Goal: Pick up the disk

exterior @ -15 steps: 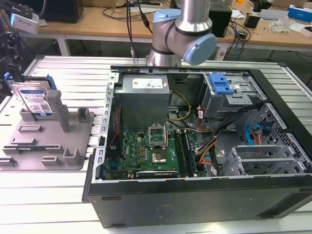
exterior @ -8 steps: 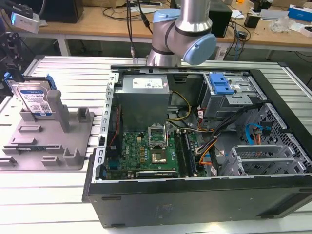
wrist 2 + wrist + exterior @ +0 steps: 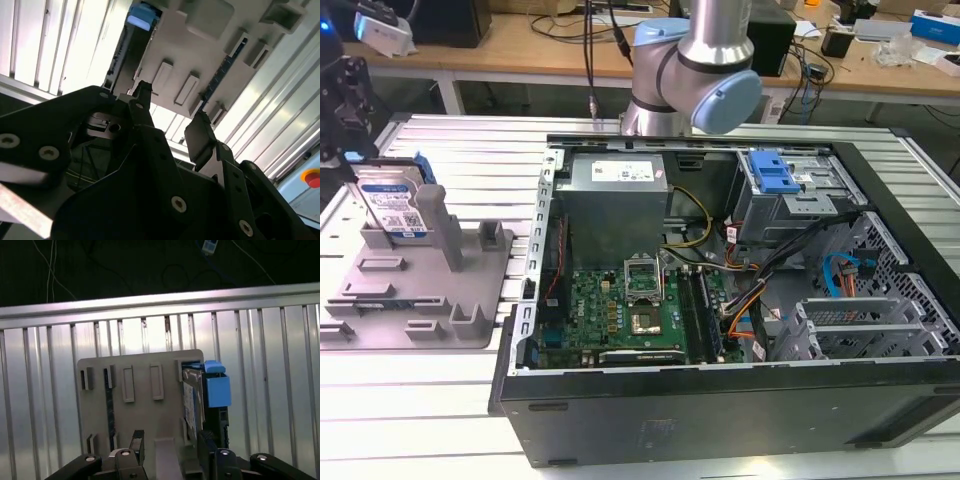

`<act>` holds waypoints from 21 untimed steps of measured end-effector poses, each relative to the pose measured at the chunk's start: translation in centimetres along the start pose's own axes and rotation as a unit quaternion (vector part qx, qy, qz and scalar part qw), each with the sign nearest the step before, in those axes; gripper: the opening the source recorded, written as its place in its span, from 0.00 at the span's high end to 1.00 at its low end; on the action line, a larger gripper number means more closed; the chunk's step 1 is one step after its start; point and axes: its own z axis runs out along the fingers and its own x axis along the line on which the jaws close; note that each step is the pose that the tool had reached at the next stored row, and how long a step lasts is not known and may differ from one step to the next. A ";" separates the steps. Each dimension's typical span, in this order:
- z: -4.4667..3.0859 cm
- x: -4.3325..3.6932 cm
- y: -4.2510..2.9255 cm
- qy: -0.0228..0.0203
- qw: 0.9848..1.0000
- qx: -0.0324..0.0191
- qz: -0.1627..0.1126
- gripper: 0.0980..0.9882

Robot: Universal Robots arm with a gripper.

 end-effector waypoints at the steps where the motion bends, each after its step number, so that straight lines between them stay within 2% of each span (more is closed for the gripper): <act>1: 0.00 -0.39 0.03 0.000 1.000 0.000 -0.002 0.50; 4: 0.01 -1.74 0.19 0.000 1.000 0.000 -0.003 0.50; 5: 0.02 -2.45 0.36 0.000 1.000 0.000 -0.004 0.50; 7: 0.05 -3.10 1.07 0.000 1.000 0.000 -0.003 0.50; 11: 0.21 -3.43 2.99 0.000 1.000 0.000 -0.005 0.50; 16: 0.67 -3.42 3.23 0.001 1.000 0.000 -0.028 0.50; 21: 1.13 -3.59 3.29 0.001 0.999 0.000 -0.033 0.50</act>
